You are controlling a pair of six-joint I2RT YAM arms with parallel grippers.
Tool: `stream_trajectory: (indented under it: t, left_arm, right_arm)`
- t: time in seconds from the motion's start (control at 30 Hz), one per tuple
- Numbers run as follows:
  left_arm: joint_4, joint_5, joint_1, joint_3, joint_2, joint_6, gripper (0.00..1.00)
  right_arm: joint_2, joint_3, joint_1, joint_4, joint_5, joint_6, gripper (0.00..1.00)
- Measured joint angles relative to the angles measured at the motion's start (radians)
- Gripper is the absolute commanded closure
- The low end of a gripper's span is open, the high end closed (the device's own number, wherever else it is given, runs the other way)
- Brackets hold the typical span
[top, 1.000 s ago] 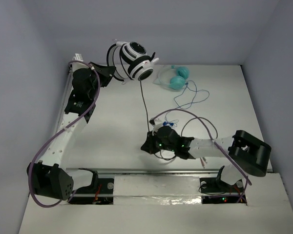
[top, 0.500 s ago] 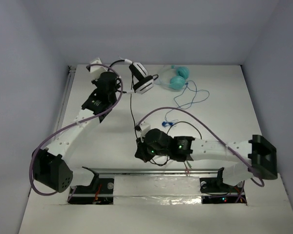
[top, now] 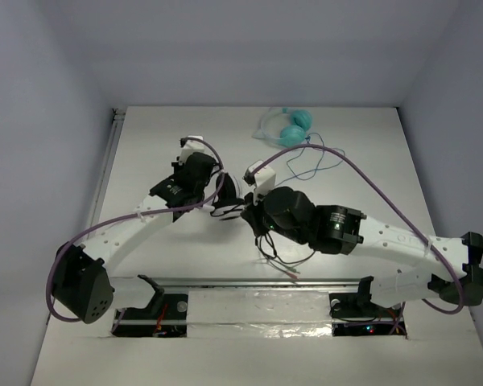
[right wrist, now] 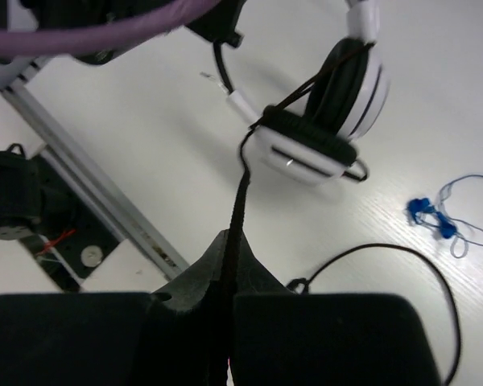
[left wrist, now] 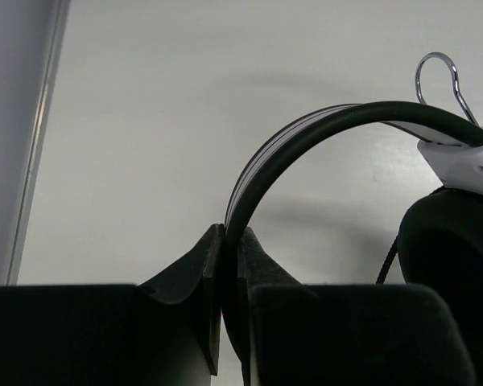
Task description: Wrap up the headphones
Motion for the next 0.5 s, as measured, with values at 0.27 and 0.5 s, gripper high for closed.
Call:
stream_trajectory:
  t: [0.27,0.5]
  left_arm:
    - [-0.041,0.221,-0.064,-0.002,-0.009,0.076,1.00]
    - [-0.027,0.453,-0.064,-0.011,-0.068,0.129,1.00]
  right_arm:
    - [0.038,0.027,-0.158,-0.015,0.075,-0.103,1.00]
    - [0.047,-0.021,-0.327,0.045,0.184,-0.138,1.00]
